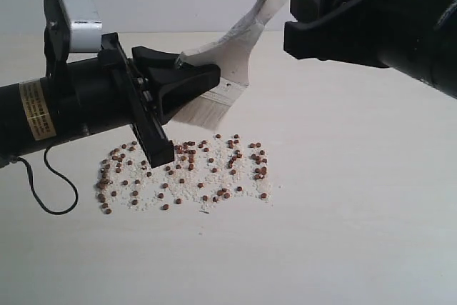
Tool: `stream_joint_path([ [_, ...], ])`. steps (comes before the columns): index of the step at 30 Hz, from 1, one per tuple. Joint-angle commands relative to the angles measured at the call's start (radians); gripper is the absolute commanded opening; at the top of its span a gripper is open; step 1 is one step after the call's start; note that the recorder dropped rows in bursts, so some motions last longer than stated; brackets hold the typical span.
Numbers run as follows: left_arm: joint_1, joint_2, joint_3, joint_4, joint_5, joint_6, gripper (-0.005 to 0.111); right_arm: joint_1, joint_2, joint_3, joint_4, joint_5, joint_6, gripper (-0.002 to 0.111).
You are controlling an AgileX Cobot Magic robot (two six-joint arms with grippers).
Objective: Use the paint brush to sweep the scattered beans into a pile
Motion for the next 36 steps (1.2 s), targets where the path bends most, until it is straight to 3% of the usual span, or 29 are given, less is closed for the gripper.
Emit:
stream_joint_path([
  [1, 0.002, -0.001, -0.007, -0.016, -0.022, -0.010, 0.000, -0.001, -0.010, 0.006, 0.023, -0.046, -0.018, 0.059],
  [3, 0.002, -0.001, -0.007, -0.040, -0.022, -0.010, 0.000, -0.001, -0.033, 0.006, 0.083, -0.080, -0.096, 0.063],
  [7, 0.024, -0.001, -0.007, -0.050, -0.038, -0.006, 0.000, -0.001, -0.151, 0.020, 0.099, -0.098, -0.157, 0.057],
  [9, 0.048, -0.001, 0.014, -0.050, -0.109, -0.008, 0.000, -0.001, -0.222, 0.050, 0.191, -0.108, -0.234, 0.041],
  [10, 0.074, -0.001, 0.041, -0.053, -0.179, -0.006, 0.000, -0.001, -0.267, 0.090, 0.215, -0.124, -0.231, 0.024],
  [12, 0.114, -0.003, 0.084, -0.046, -0.220, 0.000, 0.000, -0.001, -0.326, 0.163, 0.230, -0.124, -0.225, 0.004],
  [13, 0.124, -0.005, 0.097, -0.044, -0.220, 0.002, 0.000, -0.001, -0.343, 0.185, 0.244, -0.120, -0.225, 0.000],
  [21, 0.135, -0.163, 0.172, 0.013, -0.184, -0.015, 0.000, -0.001, -0.370, 0.339, 0.248, -0.117, -0.216, 0.000],
  [28, 0.135, -0.404, 0.203, 0.066, 0.056, -0.116, 0.000, -0.001, -0.456, 0.368, 0.213, -0.117, -0.166, 0.000],
  [36, 0.135, -0.568, 0.306, 0.029, 0.099, -0.106, 0.000, -0.001, -0.548, 0.371, 0.266, -0.117, -0.147, 0.000],
])
